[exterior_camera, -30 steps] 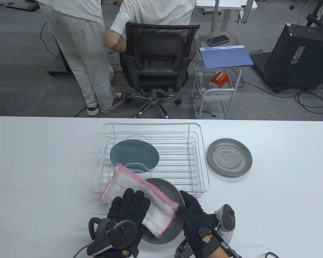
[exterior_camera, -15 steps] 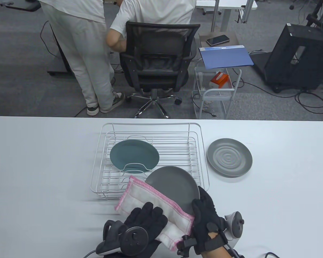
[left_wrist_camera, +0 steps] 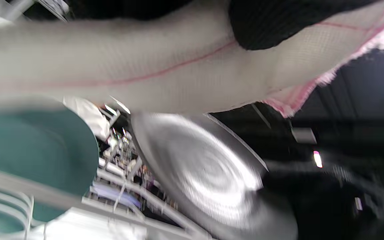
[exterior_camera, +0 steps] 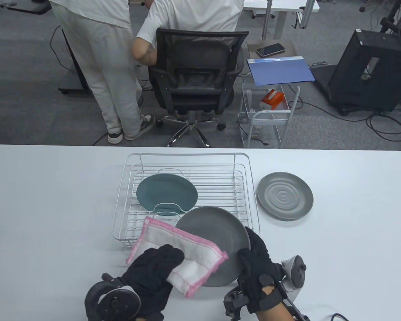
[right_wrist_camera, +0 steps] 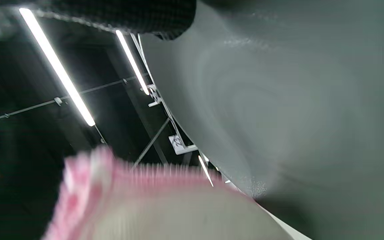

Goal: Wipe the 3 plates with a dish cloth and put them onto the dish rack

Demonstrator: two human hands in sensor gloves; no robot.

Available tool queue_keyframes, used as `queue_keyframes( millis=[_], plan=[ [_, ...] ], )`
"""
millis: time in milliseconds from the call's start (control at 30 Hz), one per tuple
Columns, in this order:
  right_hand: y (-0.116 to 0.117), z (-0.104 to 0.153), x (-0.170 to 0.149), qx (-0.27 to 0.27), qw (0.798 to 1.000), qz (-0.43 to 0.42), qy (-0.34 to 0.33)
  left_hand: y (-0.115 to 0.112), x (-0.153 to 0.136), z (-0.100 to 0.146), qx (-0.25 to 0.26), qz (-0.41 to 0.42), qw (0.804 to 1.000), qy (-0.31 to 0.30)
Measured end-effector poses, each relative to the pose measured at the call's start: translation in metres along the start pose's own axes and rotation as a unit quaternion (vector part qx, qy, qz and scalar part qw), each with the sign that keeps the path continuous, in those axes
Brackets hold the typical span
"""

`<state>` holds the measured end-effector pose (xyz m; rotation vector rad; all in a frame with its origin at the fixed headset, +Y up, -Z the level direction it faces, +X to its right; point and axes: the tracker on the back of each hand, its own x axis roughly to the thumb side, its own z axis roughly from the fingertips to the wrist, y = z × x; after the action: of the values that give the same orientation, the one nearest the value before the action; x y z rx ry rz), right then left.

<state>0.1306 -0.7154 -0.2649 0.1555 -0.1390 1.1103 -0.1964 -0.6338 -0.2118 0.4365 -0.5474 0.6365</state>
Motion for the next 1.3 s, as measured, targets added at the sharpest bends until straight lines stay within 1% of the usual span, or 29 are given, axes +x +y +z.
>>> queue_keyframes(
  millis=[67,100,167,200,267,333,367,433,533,567,600,667,733,767,833,900,967,1067,1133,1233,1267,1300],
  plan=[
    [-0.004,-0.006,0.009,-0.011,0.999,0.033,-0.037,0.013,-0.012,0.003,0.053,0.018,0.998,0.029],
    [-0.004,-0.008,0.012,-0.009,0.998,0.048,-0.049,0.017,-0.016,0.005,0.071,0.025,0.996,0.041],
    [0.001,-0.017,0.023,-0.011,0.992,0.09,-0.083,0.025,-0.026,0.009,0.109,0.043,0.991,0.071],
    [0.004,-0.02,0.026,-0.006,0.99,0.104,-0.096,0.027,-0.028,0.01,0.122,0.046,0.988,0.08],
    [0.013,-0.03,0.033,0.004,0.978,0.16,-0.133,0.03,-0.034,0.011,0.133,0.042,0.986,0.095],
    [0.024,-0.042,0.04,0.023,0.959,0.226,-0.171,0.032,-0.039,0.013,0.144,0.036,0.983,0.111],
    [0.032,-0.049,0.043,0.036,0.944,0.264,-0.195,0.032,-0.041,0.013,0.149,0.024,0.982,0.117],
    [0.048,-0.062,0.047,0.059,0.92,0.319,-0.219,0.033,-0.044,0.013,0.153,0.014,0.98,0.128],
    [0.07,-0.079,0.046,0.085,0.887,0.38,-0.248,0.033,-0.047,0.014,0.153,0.035,0.977,0.143],
    [0.079,-0.086,0.045,0.095,0.873,0.405,-0.255,0.033,-0.048,0.014,0.154,0.041,0.976,0.146],
    [0.088,-0.095,0.042,0.106,0.854,0.435,-0.264,0.033,-0.049,0.014,0.159,0.041,0.975,0.149],
    [0.101,-0.108,0.035,0.119,0.833,0.471,-0.265,0.035,-0.051,0.015,0.162,0.036,0.974,0.153],
    [0.113,-0.121,0.026,0.13,0.818,0.497,-0.258,0.036,-0.053,0.016,0.164,0.039,0.973,0.158],
    [0.118,-0.128,0.02,0.127,0.815,0.503,-0.259,0.035,-0.055,0.015,0.162,0.042,0.973,0.161],
    [0.127,-0.137,0.012,0.138,0.811,0.511,-0.251,0.033,-0.056,0.015,0.158,0.045,0.973,0.164],
    [0.136,-0.147,0.002,0.147,0.795,0.535,-0.245,0.032,-0.057,0.015,0.153,0.045,0.973,0.168],
    [0.142,-0.154,-0.006,0.153,0.789,0.546,-0.234,0.031,-0.058,0.014,0.148,0.045,0.974,0.167],
    [0.149,-0.164,-0.019,0.169,0.793,0.546,-0.211,0.03,-0.058,0.014,0.146,0.047,0.973,0.17],
    [0.154,-0.167,-0.027,0.176,0.791,0.551,-0.2,0.031,-0.058,0.014,0.146,0.05,0.973,0.172],
    [0.16,-0.17,-0.038,0.182,0.78,0.566,-0.195,0.03,-0.059,0.014,0.143,0.055,0.973,0.171],
    [0.162,-0.171,-0.04,0.184,0.775,0.571,-0.196,0.029,-0.057,0.013,0.142,0.049,0.974,0.169],
    [0.165,-0.172,-0.043,0.184,0.771,0.578,-0.195,0.029,-0.055,0.013,0.139,0.02,0.976,0.164]
  ],
)
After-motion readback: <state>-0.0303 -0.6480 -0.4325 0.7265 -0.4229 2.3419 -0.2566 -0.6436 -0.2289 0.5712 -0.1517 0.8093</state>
